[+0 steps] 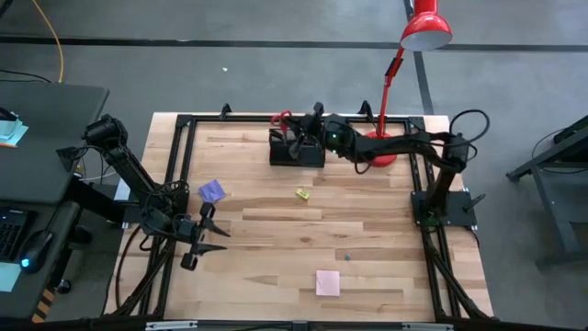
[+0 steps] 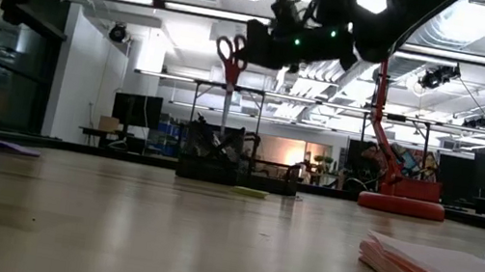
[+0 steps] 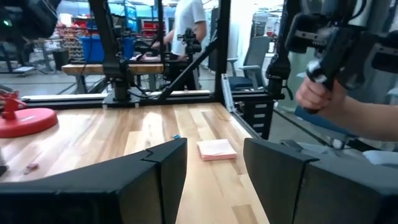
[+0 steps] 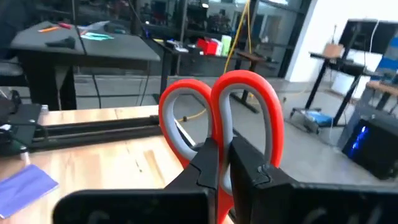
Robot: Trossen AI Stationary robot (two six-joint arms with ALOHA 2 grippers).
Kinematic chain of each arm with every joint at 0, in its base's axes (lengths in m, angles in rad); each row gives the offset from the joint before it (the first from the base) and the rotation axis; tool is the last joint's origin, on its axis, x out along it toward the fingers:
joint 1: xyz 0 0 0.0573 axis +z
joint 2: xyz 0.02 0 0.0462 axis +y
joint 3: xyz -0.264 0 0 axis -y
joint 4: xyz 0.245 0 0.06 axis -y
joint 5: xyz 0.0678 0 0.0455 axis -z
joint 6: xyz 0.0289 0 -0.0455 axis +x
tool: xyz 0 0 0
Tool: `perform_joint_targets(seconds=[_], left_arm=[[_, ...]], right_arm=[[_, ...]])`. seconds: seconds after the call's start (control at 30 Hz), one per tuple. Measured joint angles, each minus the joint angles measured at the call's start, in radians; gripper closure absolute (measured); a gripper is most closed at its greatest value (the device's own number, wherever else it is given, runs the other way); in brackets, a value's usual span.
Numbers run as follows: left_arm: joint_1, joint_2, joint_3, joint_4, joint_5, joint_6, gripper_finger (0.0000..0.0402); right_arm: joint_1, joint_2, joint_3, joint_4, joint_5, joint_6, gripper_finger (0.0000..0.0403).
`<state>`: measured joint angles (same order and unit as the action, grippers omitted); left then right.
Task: Pick and place office supplies into organizer
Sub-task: Put the orange scissor into the desk organizer
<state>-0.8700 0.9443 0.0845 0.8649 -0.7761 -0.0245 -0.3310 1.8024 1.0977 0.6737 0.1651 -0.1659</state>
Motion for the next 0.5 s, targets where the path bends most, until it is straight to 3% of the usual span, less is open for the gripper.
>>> perform_joint_targets(seconds=[0.27, 0.5], left_arm=[[0.000, 0.000, 0.000, 0.000, -0.011, 0.019, 0.0252], [0.000, 0.000, 0.000, 0.000, -0.011, 0.018, 0.0252]], right_arm=[[-0.039, 0.081, 0.000, 0.105, -0.124, 0.087, 0.0403], [-0.076, 0.133, 0.001, 0.128, -0.141, 0.134, 0.0403]])
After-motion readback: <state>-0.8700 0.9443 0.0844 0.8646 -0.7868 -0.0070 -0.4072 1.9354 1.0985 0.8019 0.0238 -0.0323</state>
